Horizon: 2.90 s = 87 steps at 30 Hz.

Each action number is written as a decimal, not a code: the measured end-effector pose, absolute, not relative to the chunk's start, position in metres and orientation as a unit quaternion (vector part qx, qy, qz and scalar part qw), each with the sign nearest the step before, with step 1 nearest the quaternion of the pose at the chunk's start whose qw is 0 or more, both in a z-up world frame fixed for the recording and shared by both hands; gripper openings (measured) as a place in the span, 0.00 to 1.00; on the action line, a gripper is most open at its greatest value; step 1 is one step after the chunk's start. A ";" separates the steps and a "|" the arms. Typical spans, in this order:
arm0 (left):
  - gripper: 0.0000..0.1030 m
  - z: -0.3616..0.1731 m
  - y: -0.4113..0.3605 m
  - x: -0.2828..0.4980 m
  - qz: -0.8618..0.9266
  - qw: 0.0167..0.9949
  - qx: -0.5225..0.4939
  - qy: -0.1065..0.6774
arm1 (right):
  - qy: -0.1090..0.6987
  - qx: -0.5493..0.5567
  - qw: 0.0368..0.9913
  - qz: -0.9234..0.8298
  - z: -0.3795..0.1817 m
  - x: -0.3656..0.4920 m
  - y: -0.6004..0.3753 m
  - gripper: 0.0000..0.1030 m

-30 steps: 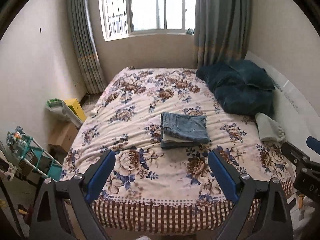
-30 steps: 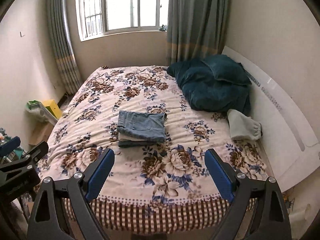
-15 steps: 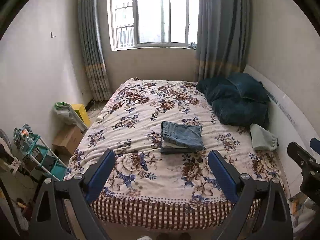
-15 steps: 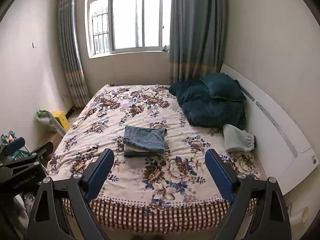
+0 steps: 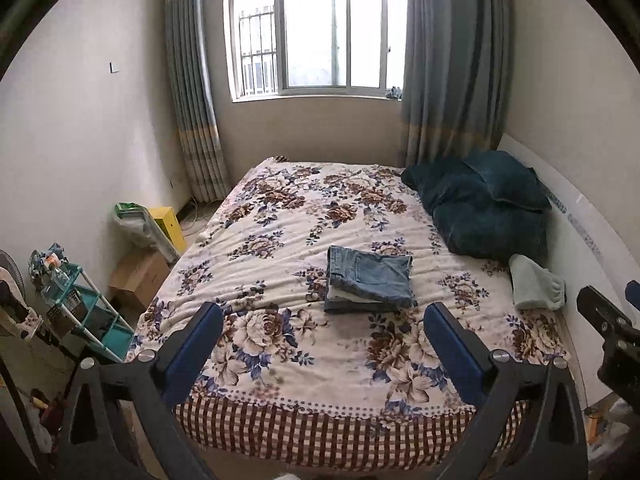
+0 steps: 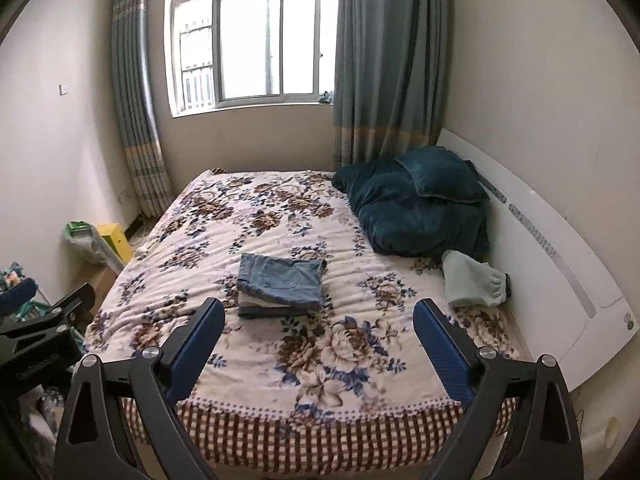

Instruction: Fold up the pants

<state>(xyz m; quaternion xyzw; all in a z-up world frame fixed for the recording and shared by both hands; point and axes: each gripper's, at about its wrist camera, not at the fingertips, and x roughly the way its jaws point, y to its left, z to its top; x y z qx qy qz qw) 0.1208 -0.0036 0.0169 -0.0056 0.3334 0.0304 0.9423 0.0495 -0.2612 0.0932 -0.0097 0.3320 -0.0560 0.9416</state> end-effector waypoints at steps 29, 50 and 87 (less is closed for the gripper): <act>1.00 -0.028 -0.024 0.220 0.060 0.936 0.041 0.345 | 0.359 -0.010 0.930 -0.085 -0.003 0.196 -0.270 0.95; 1.00 -0.028 -0.025 0.228 0.059 0.938 0.035 0.339 | 0.364 -0.005 0.928 -0.079 -0.011 0.201 -0.274 0.95; 1.00 -0.030 -0.029 0.219 0.058 0.942 0.035 0.329 | 0.364 -0.006 0.929 -0.070 -0.005 0.203 -0.266 0.95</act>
